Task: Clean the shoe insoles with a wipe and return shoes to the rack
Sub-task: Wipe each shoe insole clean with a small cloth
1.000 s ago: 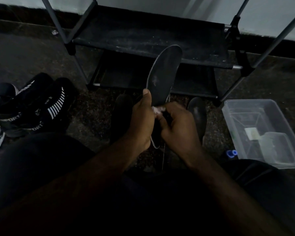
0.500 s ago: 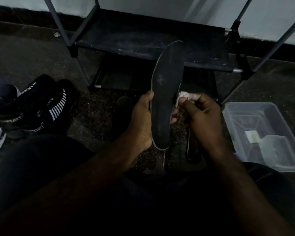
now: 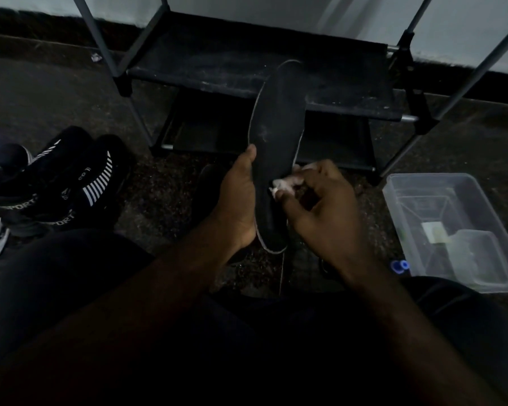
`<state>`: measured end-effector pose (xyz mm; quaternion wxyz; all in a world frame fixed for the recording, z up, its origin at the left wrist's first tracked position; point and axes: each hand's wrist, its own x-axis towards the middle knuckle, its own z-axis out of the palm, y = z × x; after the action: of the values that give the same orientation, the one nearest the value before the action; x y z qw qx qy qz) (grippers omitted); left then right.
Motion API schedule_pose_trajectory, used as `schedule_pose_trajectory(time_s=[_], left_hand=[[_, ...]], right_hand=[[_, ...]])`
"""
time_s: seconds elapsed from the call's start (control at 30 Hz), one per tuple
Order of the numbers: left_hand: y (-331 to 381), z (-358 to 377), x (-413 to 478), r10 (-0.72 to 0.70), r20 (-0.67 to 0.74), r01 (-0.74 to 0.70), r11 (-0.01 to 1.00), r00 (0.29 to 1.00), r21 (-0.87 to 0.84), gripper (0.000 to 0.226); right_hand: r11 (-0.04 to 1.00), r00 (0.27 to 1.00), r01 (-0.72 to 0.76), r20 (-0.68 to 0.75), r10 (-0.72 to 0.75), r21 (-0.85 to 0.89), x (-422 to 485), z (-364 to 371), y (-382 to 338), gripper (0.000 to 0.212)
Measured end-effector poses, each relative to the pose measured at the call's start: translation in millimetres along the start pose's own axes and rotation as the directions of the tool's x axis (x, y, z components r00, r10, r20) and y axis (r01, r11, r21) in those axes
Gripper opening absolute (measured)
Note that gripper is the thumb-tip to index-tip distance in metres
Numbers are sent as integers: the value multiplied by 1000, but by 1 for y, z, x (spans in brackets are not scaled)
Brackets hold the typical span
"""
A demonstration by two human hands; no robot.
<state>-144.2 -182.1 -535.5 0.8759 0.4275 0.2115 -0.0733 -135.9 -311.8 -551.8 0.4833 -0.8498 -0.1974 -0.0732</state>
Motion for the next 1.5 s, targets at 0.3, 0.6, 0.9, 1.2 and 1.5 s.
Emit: schedule_pose_trajectory(time_s=[0.3,0.6,0.9,1.2,1.5], left_hand=[[9,-3,1,-12,-22,11,1000,1000,-27,72],[11,-6,-2,48,-84,-48,999,995,3,63],[9,-4,-5,32,-100,-33,999,994,-9,62],[6,-2,-3,4,-78,-4,1000,997,11,64],[4,4,-6,61,30,-59,996,998,-60,54]], right_hand=[[977,987,107,134,-83,-182,-6,5,-3,18],[995,943,94,324,-81,-25,-11,8,-2,9],[990,901,143,412,-138,20,-7,4,-1,6],[994,956,101,271,-109,42,-8,8,-2,4],[985,995,-98,-16,102,140,1,4,3,6]])
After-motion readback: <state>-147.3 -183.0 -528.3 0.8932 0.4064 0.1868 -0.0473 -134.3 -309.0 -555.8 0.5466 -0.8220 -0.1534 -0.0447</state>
